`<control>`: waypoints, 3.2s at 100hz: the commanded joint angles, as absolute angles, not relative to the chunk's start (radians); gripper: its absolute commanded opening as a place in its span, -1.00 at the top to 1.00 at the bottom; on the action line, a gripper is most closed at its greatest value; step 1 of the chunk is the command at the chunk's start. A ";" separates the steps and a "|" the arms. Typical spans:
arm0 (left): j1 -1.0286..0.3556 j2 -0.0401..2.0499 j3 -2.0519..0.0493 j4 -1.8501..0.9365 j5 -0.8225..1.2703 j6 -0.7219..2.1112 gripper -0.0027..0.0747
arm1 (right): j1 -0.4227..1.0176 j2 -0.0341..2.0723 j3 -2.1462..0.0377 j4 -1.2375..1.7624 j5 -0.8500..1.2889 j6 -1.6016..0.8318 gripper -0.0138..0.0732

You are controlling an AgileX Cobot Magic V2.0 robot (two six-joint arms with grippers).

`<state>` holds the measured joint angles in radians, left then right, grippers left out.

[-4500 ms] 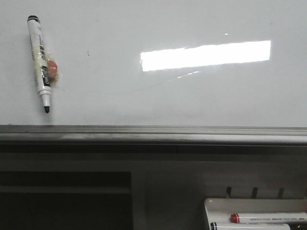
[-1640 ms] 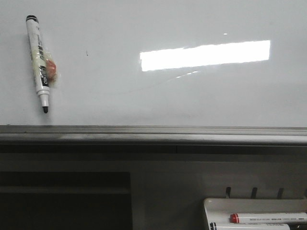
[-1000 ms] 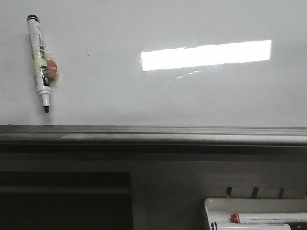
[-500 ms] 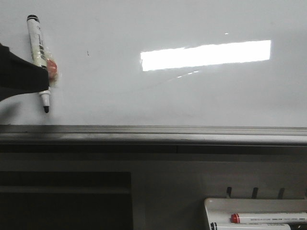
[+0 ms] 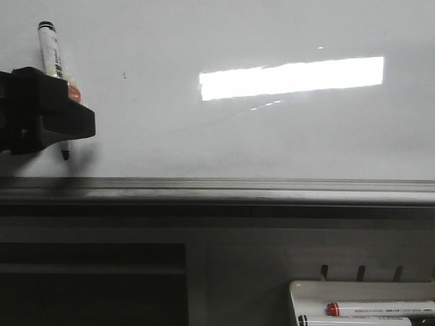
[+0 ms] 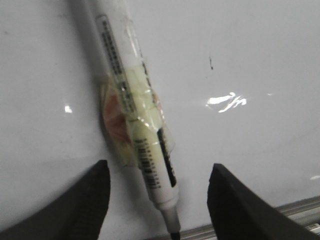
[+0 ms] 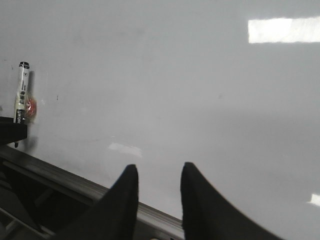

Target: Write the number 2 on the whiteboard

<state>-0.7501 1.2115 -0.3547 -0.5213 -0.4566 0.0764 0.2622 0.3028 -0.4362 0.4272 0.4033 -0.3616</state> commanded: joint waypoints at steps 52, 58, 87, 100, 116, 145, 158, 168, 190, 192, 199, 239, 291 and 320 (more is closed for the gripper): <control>-0.759 1.211 -0.383 -0.518 -0.561 0.067 0.98 | 0.262 0.319 -0.473 0.447 0.391 -0.372 0.27; -0.759 1.211 -0.383 -0.486 -0.561 0.067 0.98 | 0.262 0.319 -0.473 0.447 0.408 -0.372 0.27; -0.821 1.115 -0.383 -0.213 -0.473 0.069 0.98 | 0.350 0.412 -0.478 0.510 0.471 -0.459 0.27; -0.851 1.048 -0.383 -0.045 -0.381 0.069 0.98 | 0.460 0.488 -0.504 0.566 0.455 -0.600 0.27; -0.873 0.971 -0.383 0.168 -0.266 0.071 0.98 | 0.611 0.603 -0.558 0.566 0.426 -0.692 0.17; -0.901 0.909 -0.383 0.525 -0.186 0.071 0.98 | 0.842 0.794 -0.624 0.566 0.234 -0.716 -0.26; -0.901 0.917 -0.383 0.562 -0.186 0.071 0.98 | 0.934 0.859 -0.645 0.566 0.125 -0.716 -0.26; -0.901 0.918 -0.383 0.562 -0.186 0.071 0.98 | 0.992 0.908 -0.652 0.566 0.059 -0.716 -0.26; -0.901 0.918 -0.383 0.562 -0.193 0.071 0.98 | 1.020 1.016 -0.677 0.566 -0.020 -0.716 -0.26; -0.901 0.918 -0.383 0.562 -0.193 0.071 0.98 | 1.020 1.023 -0.681 0.566 -0.022 -0.716 -0.26; -0.903 0.916 -0.383 0.563 -0.197 0.071 0.98 | 1.020 1.048 -0.685 0.566 -0.024 -0.716 -0.26; -0.903 0.912 -0.383 0.564 -0.215 0.071 0.98 | 1.020 1.075 -0.685 0.566 -0.015 -0.716 -0.07; -0.903 0.896 -0.383 0.566 -0.206 0.075 0.65 | 1.020 1.073 -0.685 0.566 -0.017 -0.716 0.86; -0.903 0.689 -0.383 0.432 -0.039 0.075 -0.35 | 1.016 1.068 -0.685 0.566 -0.058 -0.716 0.86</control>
<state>-0.8970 0.7628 -0.3516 0.5082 -0.0589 0.0880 1.0175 1.0870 -0.6510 0.5635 0.0216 -0.7061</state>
